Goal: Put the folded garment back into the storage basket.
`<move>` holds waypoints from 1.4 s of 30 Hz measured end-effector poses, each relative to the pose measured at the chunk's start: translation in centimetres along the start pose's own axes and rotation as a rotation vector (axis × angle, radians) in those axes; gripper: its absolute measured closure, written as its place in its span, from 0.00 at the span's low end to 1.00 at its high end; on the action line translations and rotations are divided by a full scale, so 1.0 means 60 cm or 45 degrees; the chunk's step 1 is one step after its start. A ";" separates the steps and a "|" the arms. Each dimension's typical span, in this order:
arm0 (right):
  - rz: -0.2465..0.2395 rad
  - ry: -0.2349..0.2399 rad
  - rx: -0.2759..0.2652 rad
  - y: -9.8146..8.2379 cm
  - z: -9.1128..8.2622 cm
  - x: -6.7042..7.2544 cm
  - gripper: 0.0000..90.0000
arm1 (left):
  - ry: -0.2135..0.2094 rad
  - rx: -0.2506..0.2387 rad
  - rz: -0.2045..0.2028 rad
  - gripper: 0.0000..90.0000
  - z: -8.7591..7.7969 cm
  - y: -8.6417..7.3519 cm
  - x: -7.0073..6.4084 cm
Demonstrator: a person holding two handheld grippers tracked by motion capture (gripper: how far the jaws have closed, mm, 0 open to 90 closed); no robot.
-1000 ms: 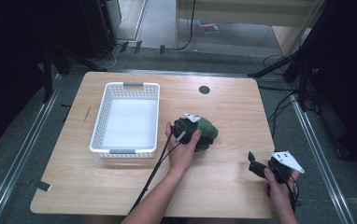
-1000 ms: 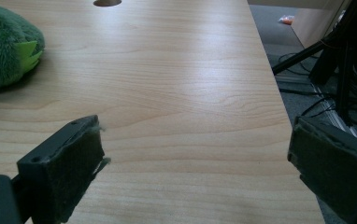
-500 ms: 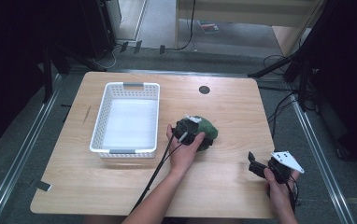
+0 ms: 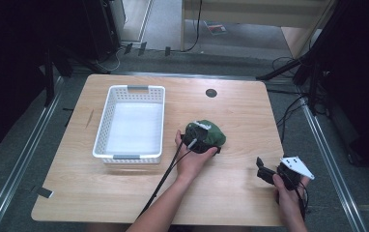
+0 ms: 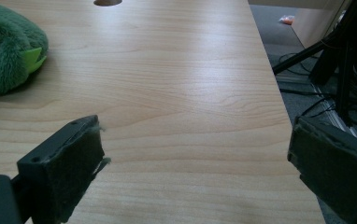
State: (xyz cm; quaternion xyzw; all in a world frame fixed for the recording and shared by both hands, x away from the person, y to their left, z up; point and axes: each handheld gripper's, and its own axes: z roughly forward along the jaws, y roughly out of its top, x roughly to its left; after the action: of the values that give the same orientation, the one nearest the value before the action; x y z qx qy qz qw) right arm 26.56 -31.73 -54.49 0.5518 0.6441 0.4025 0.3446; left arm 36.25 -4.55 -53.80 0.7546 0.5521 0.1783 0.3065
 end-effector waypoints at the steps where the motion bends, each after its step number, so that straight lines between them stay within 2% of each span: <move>1: 0.002 -0.001 0.000 0.000 0.000 0.000 0.04 | -0.002 -0.013 0.016 0.15 -0.001 -0.001 -0.001; 2: 0.002 -0.001 0.000 0.000 0.000 0.000 0.04 | -0.006 -0.020 0.038 0.15 -0.003 -0.001 -0.002; 3: 0.002 0.001 0.001 0.000 0.000 0.000 0.04 | -0.010 -0.025 0.049 0.20 -0.004 -0.001 -0.003; 7: 0.004 0.001 0.001 0.000 0.000 0.000 0.04 | -0.033 -0.039 0.037 0.32 -0.009 -0.001 0.000; 10: 0.005 0.004 0.000 0.000 0.000 0.000 0.04 | -0.053 -0.062 0.023 0.35 -0.016 0.001 0.003; 15: 0.003 0.004 0.000 0.000 0.000 0.000 0.04 | -0.087 -0.111 -0.008 0.36 -0.038 0.012 0.014; 20: -0.003 0.000 -0.002 0.000 0.001 0.000 0.04 | -0.114 -0.160 0.010 0.36 -0.066 0.024 0.019; 27: 0.001 -0.001 0.001 0.000 0.000 0.000 0.04 | -0.148 -0.231 0.005 0.36 -0.109 0.040 0.026; 35: 0.002 0.003 0.000 0.000 0.000 0.000 0.04 | -0.139 -0.298 -0.019 0.36 -0.150 0.060 0.049; 40: 0.001 0.002 0.001 0.000 0.000 0.000 0.04 | -0.119 -0.316 -0.025 0.36 -0.169 0.065 0.072; 42: -0.001 0.000 0.000 0.000 0.000 0.000 0.04 | -0.117 -0.330 -0.044 0.36 -0.176 0.067 0.082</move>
State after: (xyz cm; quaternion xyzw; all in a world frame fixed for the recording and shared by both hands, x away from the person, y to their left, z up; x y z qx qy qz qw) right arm 26.58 -31.73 -54.50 0.5516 0.6442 0.4025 0.3447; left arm 34.37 2.09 -43.57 0.7063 0.5228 0.2082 0.4295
